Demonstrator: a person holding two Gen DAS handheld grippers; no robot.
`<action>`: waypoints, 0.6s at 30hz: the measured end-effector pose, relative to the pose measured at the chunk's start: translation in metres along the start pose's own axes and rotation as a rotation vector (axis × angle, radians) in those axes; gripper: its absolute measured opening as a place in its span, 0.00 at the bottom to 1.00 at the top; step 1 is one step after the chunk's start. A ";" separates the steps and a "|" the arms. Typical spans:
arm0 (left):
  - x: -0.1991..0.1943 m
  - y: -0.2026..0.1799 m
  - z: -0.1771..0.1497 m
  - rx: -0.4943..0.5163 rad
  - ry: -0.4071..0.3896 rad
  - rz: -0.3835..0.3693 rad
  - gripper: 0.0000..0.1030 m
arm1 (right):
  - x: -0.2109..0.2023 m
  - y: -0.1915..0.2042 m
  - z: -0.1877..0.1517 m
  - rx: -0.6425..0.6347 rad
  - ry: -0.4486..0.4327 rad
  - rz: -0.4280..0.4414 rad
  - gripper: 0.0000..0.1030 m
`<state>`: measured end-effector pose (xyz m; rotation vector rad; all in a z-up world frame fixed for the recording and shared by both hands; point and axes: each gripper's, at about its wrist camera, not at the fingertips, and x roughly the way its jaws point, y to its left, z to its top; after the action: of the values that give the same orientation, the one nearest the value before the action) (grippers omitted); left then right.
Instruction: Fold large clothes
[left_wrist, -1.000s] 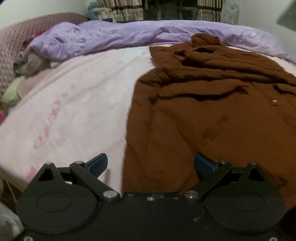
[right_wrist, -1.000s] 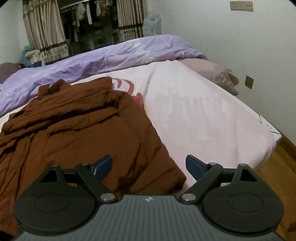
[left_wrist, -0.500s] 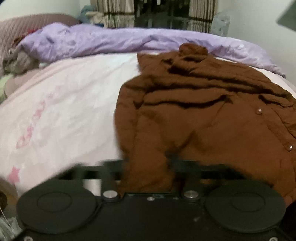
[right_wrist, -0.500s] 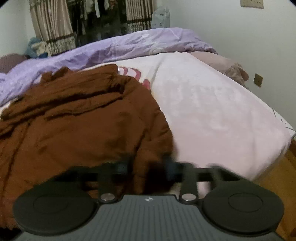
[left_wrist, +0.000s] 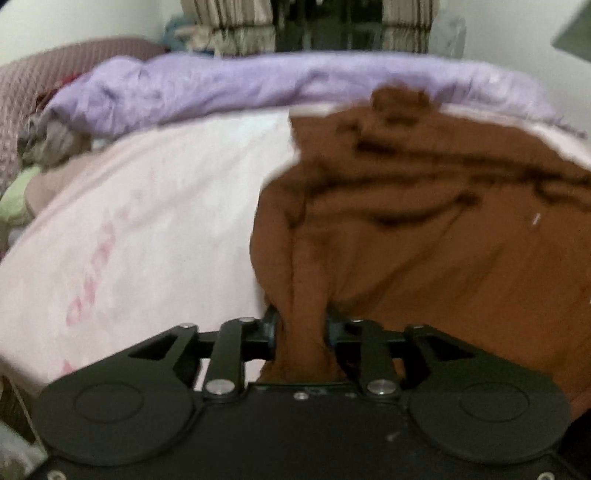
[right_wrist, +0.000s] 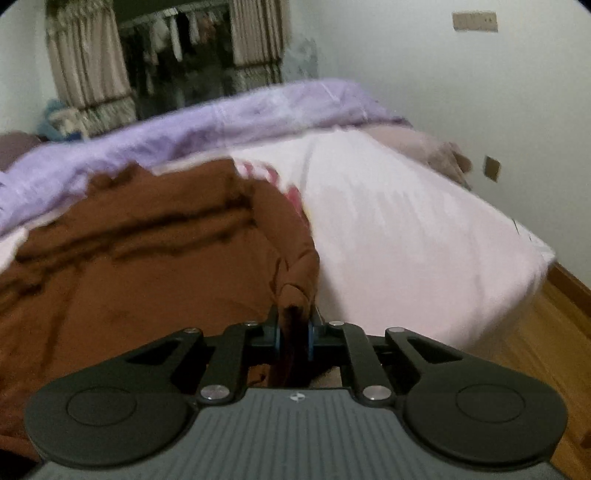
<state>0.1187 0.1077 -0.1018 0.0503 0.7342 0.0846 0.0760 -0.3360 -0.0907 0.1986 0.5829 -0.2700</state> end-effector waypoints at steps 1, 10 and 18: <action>0.002 -0.001 -0.005 0.000 -0.010 0.016 0.43 | 0.004 -0.001 -0.004 0.001 0.008 -0.003 0.15; -0.004 0.008 -0.013 -0.067 0.005 0.041 0.80 | 0.016 -0.006 -0.012 -0.029 0.004 -0.081 0.70; -0.012 -0.001 -0.023 -0.064 0.037 -0.023 0.81 | 0.034 -0.029 -0.020 0.072 0.022 -0.056 1.00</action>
<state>0.0940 0.1063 -0.1109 -0.0212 0.7681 0.0870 0.0841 -0.3648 -0.1294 0.2553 0.6021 -0.3436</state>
